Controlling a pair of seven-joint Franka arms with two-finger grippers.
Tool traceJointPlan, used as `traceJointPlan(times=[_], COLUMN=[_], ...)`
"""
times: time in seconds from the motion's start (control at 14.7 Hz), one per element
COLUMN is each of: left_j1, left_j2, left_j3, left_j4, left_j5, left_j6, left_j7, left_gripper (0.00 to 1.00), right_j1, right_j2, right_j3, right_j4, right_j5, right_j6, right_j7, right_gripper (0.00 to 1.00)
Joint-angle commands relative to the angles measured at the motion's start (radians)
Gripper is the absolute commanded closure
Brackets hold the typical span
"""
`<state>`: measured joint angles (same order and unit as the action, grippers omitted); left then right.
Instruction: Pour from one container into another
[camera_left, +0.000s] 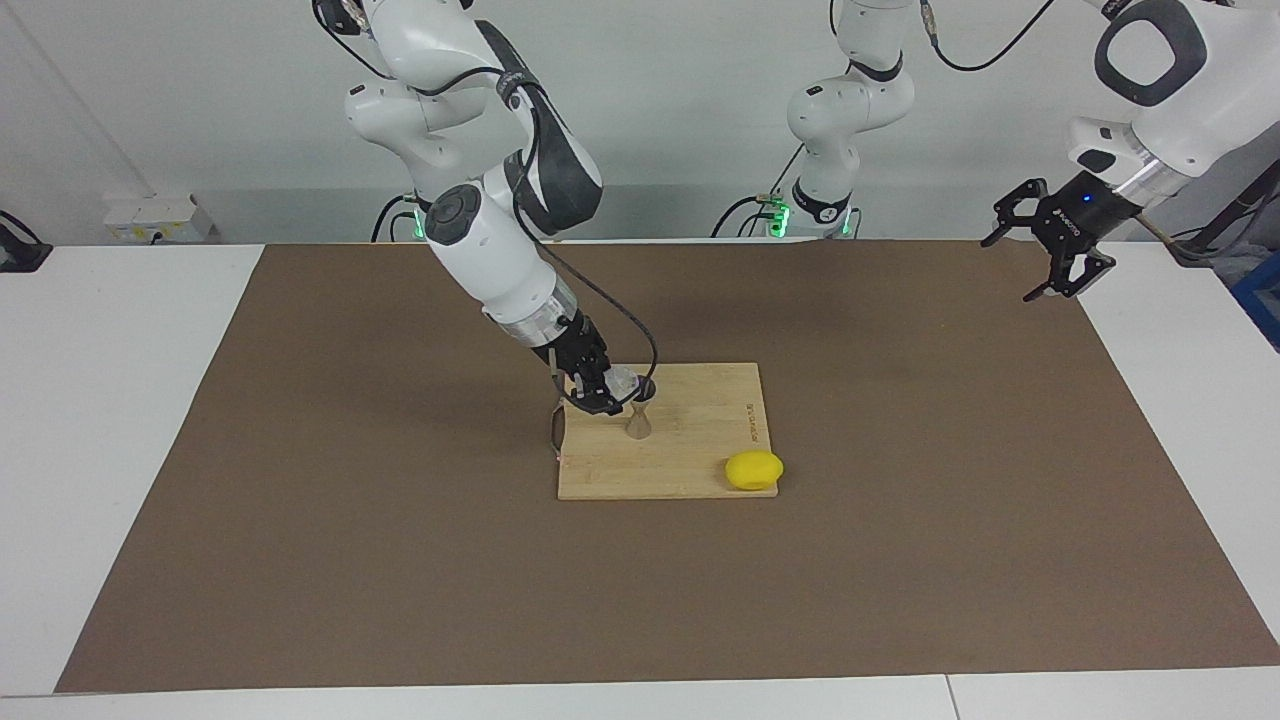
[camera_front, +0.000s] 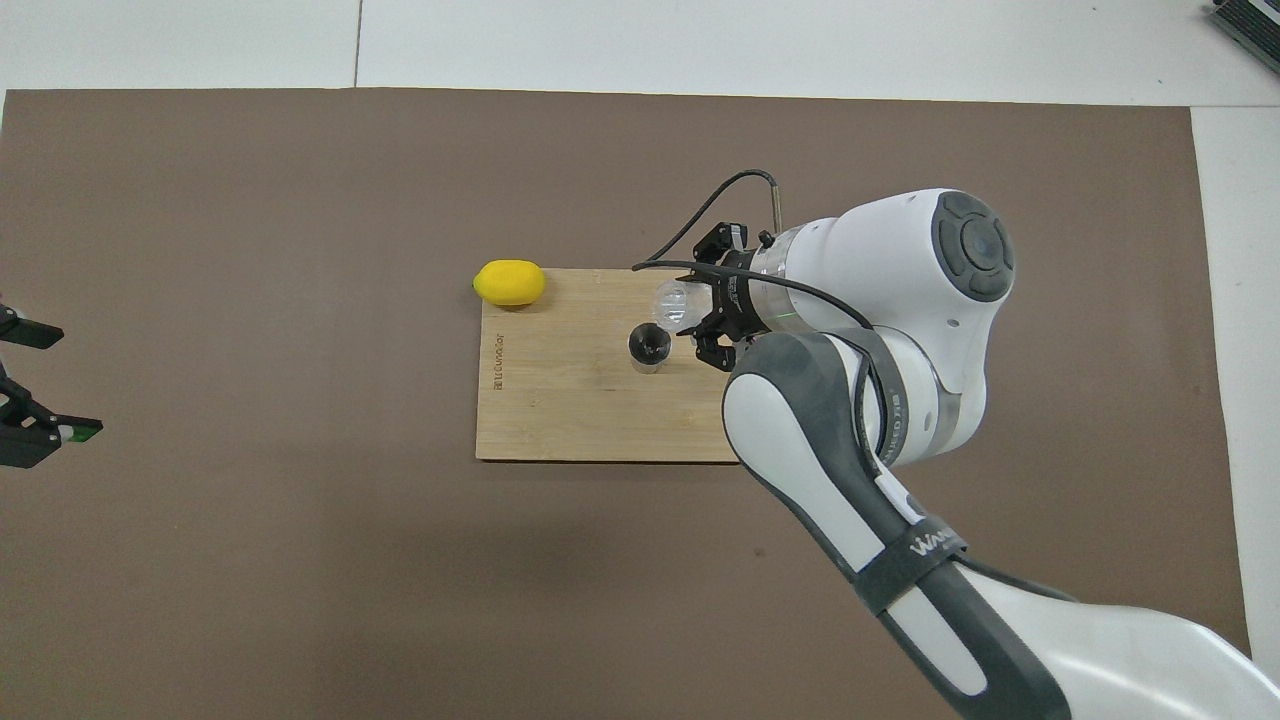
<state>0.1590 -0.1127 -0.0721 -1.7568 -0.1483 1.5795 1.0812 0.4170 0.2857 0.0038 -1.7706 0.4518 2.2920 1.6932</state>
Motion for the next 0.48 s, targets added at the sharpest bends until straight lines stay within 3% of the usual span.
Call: traceJointPlan(times=[0.0, 0.2, 0.41], left_j1=[-0.045, -0.047, -0.047], left_j2=[-0.030, -0.031, -0.031], left_j3=[0.002, -0.041, -0.066], left_j4=[0.000, 0.051, 0.091], left_j5=[0.073, 0.122, 0.142], left_j6=[-0.038, -0.108, -0.136], left_j7=[-0.275, -0.645, -0.834], left_gripper=[0.00, 0.00, 0.00], right_j1=[0.009, 0.014, 0.014], right_j2=[0.007, 0.007, 0.007], right_j3=[-0.002, -0.004, -0.002], right_j4=[0.010, 0.011, 0.014], right_j5=[-0.044, -0.047, -0.096], right_j6=[0.020, 0.020, 0.020], right_j7=[0.055, 0.063, 0.091], right_gripper=[1.00, 1.00, 1.00])
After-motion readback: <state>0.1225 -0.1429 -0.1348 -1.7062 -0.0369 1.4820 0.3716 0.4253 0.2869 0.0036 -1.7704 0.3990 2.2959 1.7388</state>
